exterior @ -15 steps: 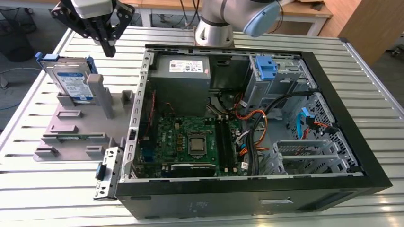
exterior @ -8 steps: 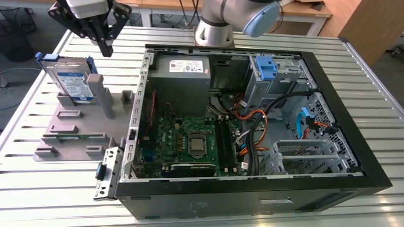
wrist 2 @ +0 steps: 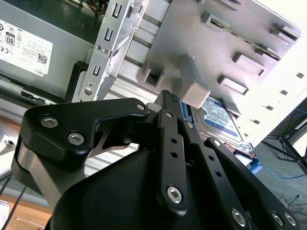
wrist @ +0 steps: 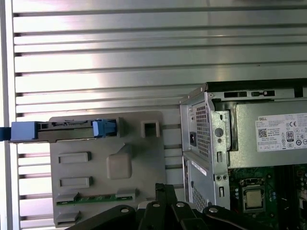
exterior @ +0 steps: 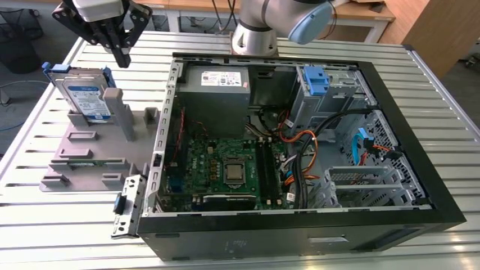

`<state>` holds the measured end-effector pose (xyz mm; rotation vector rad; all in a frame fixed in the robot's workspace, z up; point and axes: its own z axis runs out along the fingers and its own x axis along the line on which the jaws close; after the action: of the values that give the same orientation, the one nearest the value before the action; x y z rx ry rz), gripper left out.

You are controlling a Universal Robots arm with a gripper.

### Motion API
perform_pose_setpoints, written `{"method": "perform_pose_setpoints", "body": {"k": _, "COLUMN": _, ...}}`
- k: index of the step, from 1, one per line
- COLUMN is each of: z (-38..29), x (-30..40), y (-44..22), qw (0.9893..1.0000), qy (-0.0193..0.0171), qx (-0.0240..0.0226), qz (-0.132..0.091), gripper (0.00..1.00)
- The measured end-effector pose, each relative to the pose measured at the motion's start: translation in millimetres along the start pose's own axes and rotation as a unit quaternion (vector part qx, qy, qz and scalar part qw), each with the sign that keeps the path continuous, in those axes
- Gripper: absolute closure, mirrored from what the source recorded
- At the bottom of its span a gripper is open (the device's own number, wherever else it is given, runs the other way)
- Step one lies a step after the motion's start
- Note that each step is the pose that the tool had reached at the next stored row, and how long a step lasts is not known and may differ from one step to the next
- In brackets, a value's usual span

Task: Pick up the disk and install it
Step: 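Reach for the disk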

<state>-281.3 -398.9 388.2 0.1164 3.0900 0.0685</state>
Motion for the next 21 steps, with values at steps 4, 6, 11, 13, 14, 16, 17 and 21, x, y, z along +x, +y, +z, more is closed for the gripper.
{"method": "perform_pose_setpoints", "body": {"k": 4, "z": -0.1, "x": 1.2, "y": -0.1, "qw": 1.0000, "qy": 0.0000, "qx": 0.0000, "qz": 0.000, "gripper": 0.89}}
{"method": "perform_pose_setpoints", "body": {"k": 6, "z": -0.1, "x": 1.4, "y": -0.1, "qw": 1.0000, "qy": 0.0000, "qx": 0.0000, "qz": 0.000, "gripper": 0.89}}
{"method": "perform_pose_setpoints", "body": {"k": 11, "z": -0.1, "x": 2.4, "y": -0.2, "qw": 1.0000, "qy": 0.0000, "qx": 0.0000, "qz": 0.000, "gripper": 0.89}}
{"method": "perform_pose_setpoints", "body": {"k": 13, "z": -0.2, "x": 2.9, "y": -0.2, "qw": 1.0000, "qy": 0.0000, "qx": 0.0000, "qz": 0.000, "gripper": 0.89}}
{"method": "perform_pose_setpoints", "body": {"k": 14, "z": -0.2, "x": 3.2, "y": -0.2, "qw": 1.0000, "qy": 0.0000, "qx": 0.0000, "qz": 0.000, "gripper": 0.89}}
{"method": "perform_pose_setpoints", "body": {"k": 16, "z": -0.2, "x": 3.7, "y": -0.3, "qw": 1.0000, "qy": 0.0000, "qx": 0.0000, "qz": 0.000, "gripper": 0.89}}
{"method": "perform_pose_setpoints", "body": {"k": 17, "z": -0.2, "x": 4.0, "y": -0.3, "qw": 1.0000, "qy": 0.0000, "qx": 0.0000, "qz": 0.000, "gripper": 0.89}}
{"method": "perform_pose_setpoints", "body": {"k": 21, "z": -0.2, "x": 4.7, "y": -0.4, "qw": 1.0000, "qy": 0.0000, "qx": 0.0000, "qz": 0.000, "gripper": 0.89}}
